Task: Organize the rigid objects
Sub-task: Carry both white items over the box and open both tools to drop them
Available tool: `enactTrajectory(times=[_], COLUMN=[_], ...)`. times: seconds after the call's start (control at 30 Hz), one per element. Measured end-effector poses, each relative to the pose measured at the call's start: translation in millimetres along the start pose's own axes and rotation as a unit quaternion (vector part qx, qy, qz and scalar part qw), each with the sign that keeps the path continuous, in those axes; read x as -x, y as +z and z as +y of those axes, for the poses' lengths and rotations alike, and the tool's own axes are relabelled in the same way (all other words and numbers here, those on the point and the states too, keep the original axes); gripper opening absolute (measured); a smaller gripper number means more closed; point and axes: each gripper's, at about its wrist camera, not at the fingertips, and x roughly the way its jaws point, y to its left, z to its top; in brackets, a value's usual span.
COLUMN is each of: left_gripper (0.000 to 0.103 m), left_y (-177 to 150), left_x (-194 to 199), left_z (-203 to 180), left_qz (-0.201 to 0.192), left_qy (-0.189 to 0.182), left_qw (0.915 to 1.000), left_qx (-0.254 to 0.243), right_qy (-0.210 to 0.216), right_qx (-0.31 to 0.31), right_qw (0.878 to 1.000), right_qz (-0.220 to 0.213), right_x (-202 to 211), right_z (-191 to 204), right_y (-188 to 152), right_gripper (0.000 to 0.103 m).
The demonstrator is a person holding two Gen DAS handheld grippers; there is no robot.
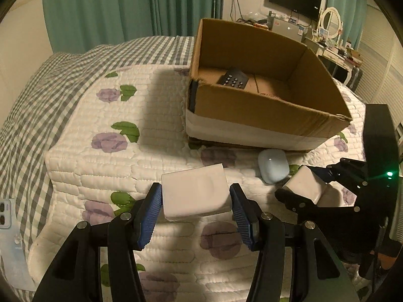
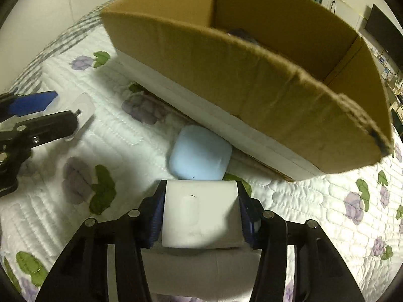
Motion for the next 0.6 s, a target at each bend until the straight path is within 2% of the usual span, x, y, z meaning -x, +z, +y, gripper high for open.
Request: enactTrajectory(times=[0.37,0.6], left_gripper=[0.056,0.056], left_y=[11,44], left_x=[52,79], left_z=[-13,-26], left_qz=[-0.039,-0.076], left_qy=[-0.024,-0.027], left_qw=[0.9989,0.9959], left_qx=[-0.011,-0.041], right_qy=[-0.015,-0.04], right_qx=[-0.01,-0.017], right_qw=[0.997,0.989], right_qz=[-0.072,-0.14], right_x=[87,154], right_z=[3,-14], right_y=[7,49], right_gripper=[0.05,0.05])
